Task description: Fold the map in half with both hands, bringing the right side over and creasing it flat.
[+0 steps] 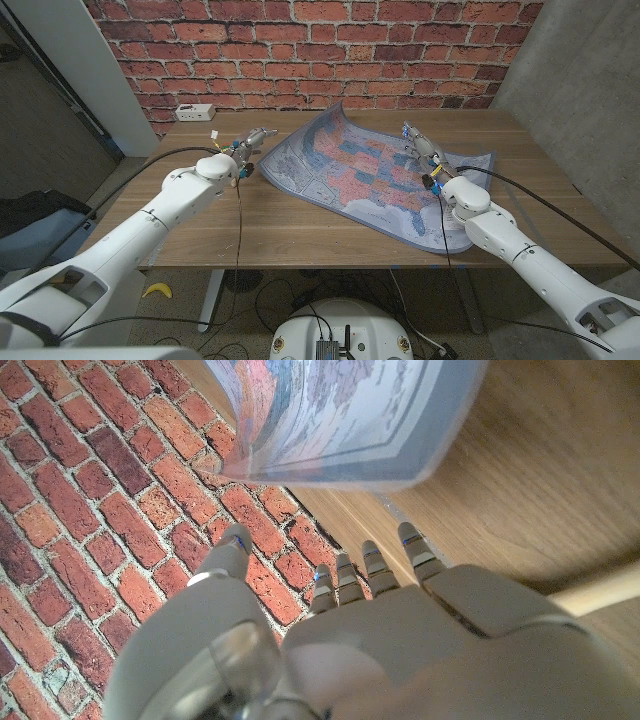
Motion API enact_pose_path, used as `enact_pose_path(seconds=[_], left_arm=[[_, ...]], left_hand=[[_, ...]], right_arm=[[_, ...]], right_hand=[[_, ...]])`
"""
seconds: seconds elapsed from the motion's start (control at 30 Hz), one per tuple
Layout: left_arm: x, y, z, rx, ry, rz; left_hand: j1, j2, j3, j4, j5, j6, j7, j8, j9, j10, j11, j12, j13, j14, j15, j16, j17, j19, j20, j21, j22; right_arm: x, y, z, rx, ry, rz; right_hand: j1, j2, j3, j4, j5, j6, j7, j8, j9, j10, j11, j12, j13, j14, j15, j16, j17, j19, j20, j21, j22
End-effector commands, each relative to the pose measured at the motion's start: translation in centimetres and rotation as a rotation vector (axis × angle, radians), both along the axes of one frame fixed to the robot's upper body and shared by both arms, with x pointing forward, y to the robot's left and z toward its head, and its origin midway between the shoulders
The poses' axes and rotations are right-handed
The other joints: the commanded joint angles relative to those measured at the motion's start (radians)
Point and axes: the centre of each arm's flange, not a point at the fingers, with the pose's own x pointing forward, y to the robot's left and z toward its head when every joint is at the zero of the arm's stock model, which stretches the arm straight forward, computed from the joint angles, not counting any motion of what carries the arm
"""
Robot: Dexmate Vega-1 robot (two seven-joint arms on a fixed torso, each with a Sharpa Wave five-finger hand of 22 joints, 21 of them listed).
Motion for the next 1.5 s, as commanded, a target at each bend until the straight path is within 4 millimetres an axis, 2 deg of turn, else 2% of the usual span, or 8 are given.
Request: enact_pose_path(seconds=[0.03, 0.47, 0.63, 1.07, 1.13, 1.23, 1.4, 1.5], left_arm=[[0.2, -0.7, 2.2, 0.110, 0.022, 0.023], [0.8, -1.8, 3.8, 0.249, 0.045, 0.035], [1.4, -2.0, 4.1, 0.290, 0.089, 0.037], [2.6, -3.4, 4.9, 0.397, 0.123, 0.067], [2.7, -3.5, 5.0, 0.403, 0.127, 0.065], [2.9, -3.6, 4.9, 0.414, 0.134, 0.072], [3.2, -3.7, 4.8, 0.410, 0.141, 0.073], [3.4, -3.7, 4.9, 0.401, 0.133, 0.063]], left_hand=[[0.006, -0.021, -0.008, -0.003, -0.002, 0.010, 0.002, -0.002, 0.005, 0.001, 0.000, -0.002, 0.002, -0.009, 0.012, -0.007, 0.005, -0.001, 0.002, -0.002, 0.002], [0.060, -0.045, -0.010, -0.011, 0.009, -0.003, 0.012, -0.010, 0.006, -0.015, 0.006, -0.014, 0.004, 0.005, 0.000, -0.009, 0.007, 0.018, 0.006, -0.006, 0.002], [0.178, -0.013, 0.017, -0.009, 0.012, 0.038, 0.016, 0.000, 0.008, 0.052, -0.030, 0.003, 0.005, 0.057, -0.031, -0.004, 0.006, 0.049, 0.012, -0.011, 0.003], [0.263, 0.023, 0.034, -0.007, 0.000, 0.099, -0.007, 0.010, 0.008, 0.107, -0.051, 0.012, 0.005, 0.080, -0.030, -0.008, 0.005, 0.054, 0.025, -0.022, 0.004], [0.307, 0.047, 0.042, -0.007, -0.006, 0.136, -0.007, 0.015, 0.009, 0.149, -0.058, 0.021, 0.005, 0.110, -0.048, -0.003, 0.005, 0.066, 0.028, -0.023, 0.005], [0.368, 0.067, 0.038, -0.004, -0.014, 0.220, -0.003, 0.026, 0.010, 0.280, -0.069, 0.053, 0.005, 0.143, -0.057, -0.002, 0.004, 0.073, 0.028, -0.030, 0.006], [0.412, 0.089, 0.026, 0.001, -0.012, 0.359, -0.003, 0.054, 0.013, 0.406, -0.076, 0.077, 0.008, 0.157, -0.055, -0.006, 0.002, 0.080, 0.031, -0.038, 0.006], [0.442, 0.130, 0.018, 0.007, -0.008, 0.498, 0.015, 0.082, 0.016, 0.558, -0.085, 0.110, 0.014, 0.212, -0.060, 0.009, 0.003, 0.102, 0.031, -0.036, 0.007]], right_arm=[[-1.0, 0.7, 1.1, -0.050, -0.050, -0.025], [-1.9, 0.3, 1.2, -0.047, -0.081, -0.064], [-3.0, -0.1, 1.5, -0.055, -0.119, -0.129], [-5.1, 0.4, 2.3, -0.132, -0.152, -0.249], [-5.4, 0.2, 2.3, -0.141, -0.150, -0.284], [-5.8, -0.3, 2.2, -0.135, -0.129, -0.330], [-6.6, -1.1, 1.9, -0.126, -0.071, -0.429], [-7.0, -1.4, 1.7, -0.125, -0.041, -0.487]], right_hand=[[0.015, -0.001, 0.004, -0.004, 0.003, 0.013, 0.001, 0.007, 0.003, 0.013, 0.000, 0.004, 0.003, 0.003, 0.005, 0.008, 0.003, 0.005, 0.002, 0.004, 0.004], [0.021, -0.001, 0.007, -0.010, 0.003, 0.017, 0.000, 0.007, 0.003, 0.017, 0.000, 0.004, 0.003, 0.005, 0.004, 0.007, 0.002, 0.005, 0.002, 0.003, 0.004], [0.029, 0.001, 0.011, -0.015, 0.003, 0.020, -0.001, 0.008, 0.003, 0.020, -0.001, 0.004, 0.003, 0.009, 0.005, 0.008, 0.002, 0.007, 0.003, 0.004, 0.004], [0.074, 0.009, 0.033, -0.049, 0.001, 0.037, -0.012, 0.012, 0.002, 0.035, -0.008, 0.005, 0.002, 0.021, 0.003, 0.010, 0.000, 0.013, 0.005, 0.004, 0.003], [0.081, 0.010, 0.037, -0.054, 0.000, 0.039, -0.013, 0.012, 0.002, 0.035, -0.008, 0.004, 0.002, 0.022, 0.002, 0.009, 0.000, 0.014, 0.004, 0.004, 0.003], [0.101, 0.012, 0.047, -0.070, -0.002, 0.042, -0.016, 0.012, 0.002, 0.035, -0.019, 0.003, 0.002, 0.023, 0.001, 0.009, -0.001, 0.013, 0.007, 0.003, 0.003], [0.123, 0.009, 0.056, -0.089, -0.007, 0.044, -0.021, 0.011, 0.002, 0.034, -0.013, 0.000, 0.002, 0.023, 0.004, 0.007, -0.001, 0.004, 0.028, -0.001, 0.003], [0.132, 0.007, 0.059, -0.097, -0.010, 0.047, -0.024, 0.011, 0.002, 0.033, -0.016, -0.001, 0.002, 0.024, 0.006, 0.007, -0.001, 0.004, 0.036, -0.001, 0.003]])
